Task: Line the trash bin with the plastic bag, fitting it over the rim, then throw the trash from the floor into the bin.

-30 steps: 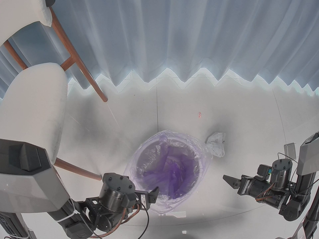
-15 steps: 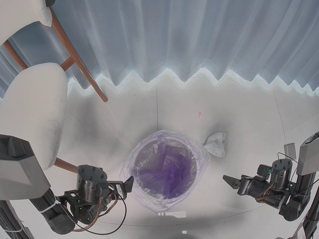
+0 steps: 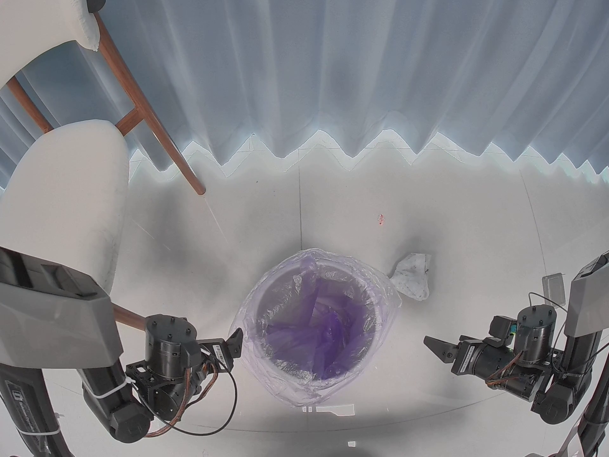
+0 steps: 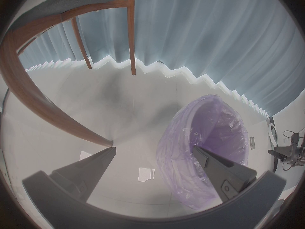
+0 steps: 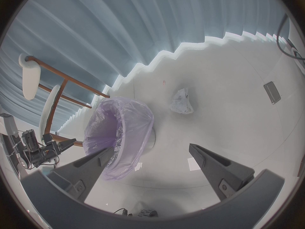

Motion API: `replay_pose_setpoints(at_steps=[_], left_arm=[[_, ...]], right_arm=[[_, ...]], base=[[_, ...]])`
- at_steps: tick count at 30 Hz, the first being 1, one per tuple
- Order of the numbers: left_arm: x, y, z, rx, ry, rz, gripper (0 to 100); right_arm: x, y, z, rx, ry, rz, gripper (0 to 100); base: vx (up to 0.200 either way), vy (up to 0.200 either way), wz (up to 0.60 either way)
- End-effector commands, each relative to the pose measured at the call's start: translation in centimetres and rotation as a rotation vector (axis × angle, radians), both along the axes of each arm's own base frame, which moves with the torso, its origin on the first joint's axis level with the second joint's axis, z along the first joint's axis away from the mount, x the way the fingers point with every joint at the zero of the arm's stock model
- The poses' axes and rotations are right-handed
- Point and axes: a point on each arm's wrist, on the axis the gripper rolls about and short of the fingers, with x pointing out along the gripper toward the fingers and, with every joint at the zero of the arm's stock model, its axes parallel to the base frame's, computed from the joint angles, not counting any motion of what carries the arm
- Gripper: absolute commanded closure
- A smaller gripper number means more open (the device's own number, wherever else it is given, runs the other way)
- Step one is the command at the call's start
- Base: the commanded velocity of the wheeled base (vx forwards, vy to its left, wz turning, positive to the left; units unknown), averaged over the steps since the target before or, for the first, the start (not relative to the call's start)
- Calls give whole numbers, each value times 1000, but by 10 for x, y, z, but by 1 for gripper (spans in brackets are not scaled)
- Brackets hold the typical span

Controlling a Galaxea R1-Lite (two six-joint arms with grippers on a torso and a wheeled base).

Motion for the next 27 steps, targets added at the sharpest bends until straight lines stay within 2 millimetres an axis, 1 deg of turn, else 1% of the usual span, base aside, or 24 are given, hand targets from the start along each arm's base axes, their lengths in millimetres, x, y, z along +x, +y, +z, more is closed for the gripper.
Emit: replay_pose_setpoints(at_steps=[1, 2, 4, 6, 7, 9, 13, 14, 18, 23, 26, 27], left_arm=[[4, -4, -36, 52, 48, -15, 0], [4, -4, -36, 52, 48, -15, 0], [7, -4, -46, 72, 41, -21, 0], [7, -4, -48, 76, 44, -21, 0], [8, -3, -54, 85, 61, -17, 0], [8, -3, -54, 84, 61, -17, 0], [16, -5, -57, 78, 49, -12, 0], [19, -6, -59, 74, 42, -10, 100], [31, -10, -61, 55, 14, 0, 100], [35, -12, -65, 49, 15, -14, 100], [40, -14, -79, 55, 36, -16, 100], [40, -14, -79, 55, 36, -16, 100]], right_arm=[[-5, 5, -1, -8, 7, 15, 0], [-5, 5, -1, -8, 7, 15, 0], [-5, 6, 0, -9, 2, 11, 0], [-5, 6, 0, -9, 2, 11, 0], [-5, 6, 1, -7, -3, 9, 0], [-5, 6, 1, -7, -3, 9, 0], [-5, 6, 1, -9, -3, 9, 0], [-5, 6, 1, -9, -3, 9, 0], [-5, 5, 1, -13, -4, 1, 0], [-5, 5, 1, -13, -6, 0, 0], [-5, 6, 1, -16, -5, -6, 0], [-5, 6, 1, -16, -5, -6, 0]], base=[[0, 0, 0], [0, 0, 0], [0, 0, 0], [0, 0, 0], [0, 0, 0], [0, 0, 0], [0, 0, 0], [0, 0, 0], [0, 0, 0], [0, 0, 0], [0, 0, 0], [0, 0, 0]])
